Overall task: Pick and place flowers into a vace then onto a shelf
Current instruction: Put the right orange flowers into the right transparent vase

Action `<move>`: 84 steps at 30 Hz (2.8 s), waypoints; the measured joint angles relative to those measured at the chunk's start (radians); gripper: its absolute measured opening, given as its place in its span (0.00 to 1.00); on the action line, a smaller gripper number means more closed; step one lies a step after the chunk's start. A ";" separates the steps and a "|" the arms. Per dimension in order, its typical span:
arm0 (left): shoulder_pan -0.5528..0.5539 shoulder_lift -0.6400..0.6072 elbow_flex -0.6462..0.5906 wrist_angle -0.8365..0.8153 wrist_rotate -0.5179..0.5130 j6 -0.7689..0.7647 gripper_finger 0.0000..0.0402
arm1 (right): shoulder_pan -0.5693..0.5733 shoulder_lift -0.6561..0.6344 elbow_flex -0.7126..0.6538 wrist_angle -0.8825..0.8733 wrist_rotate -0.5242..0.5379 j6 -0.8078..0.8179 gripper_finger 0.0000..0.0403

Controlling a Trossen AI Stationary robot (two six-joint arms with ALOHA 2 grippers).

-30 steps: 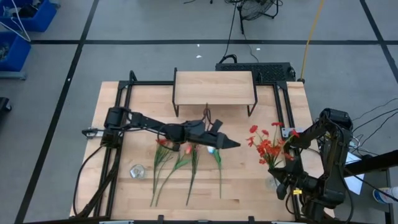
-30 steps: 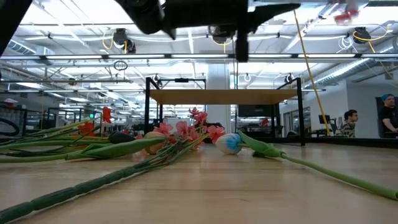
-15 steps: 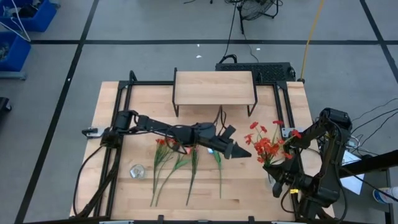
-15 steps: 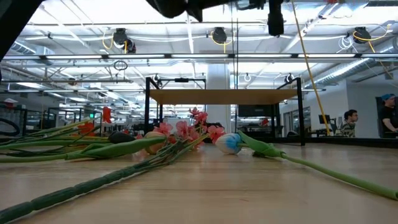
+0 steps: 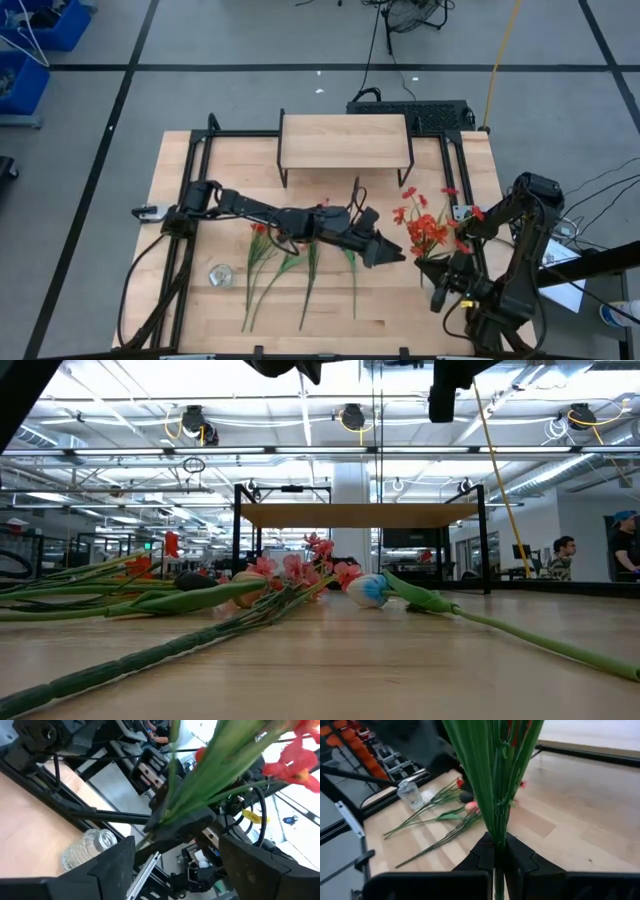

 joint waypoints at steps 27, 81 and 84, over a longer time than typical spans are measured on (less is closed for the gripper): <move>0.024 -0.001 0.000 0.025 -0.014 0.021 0.38 | -0.240 -0.008 -0.048 0.503 -0.079 -0.546 0.02; 0.016 -0.001 0.211 -0.156 -0.141 0.409 0.03 | 0.066 -0.848 -0.740 0.490 0.263 -0.214 0.14; 0.010 -0.001 0.211 -0.148 -0.147 0.429 0.04 | 0.066 -0.883 -0.770 0.498 0.263 -0.212 0.14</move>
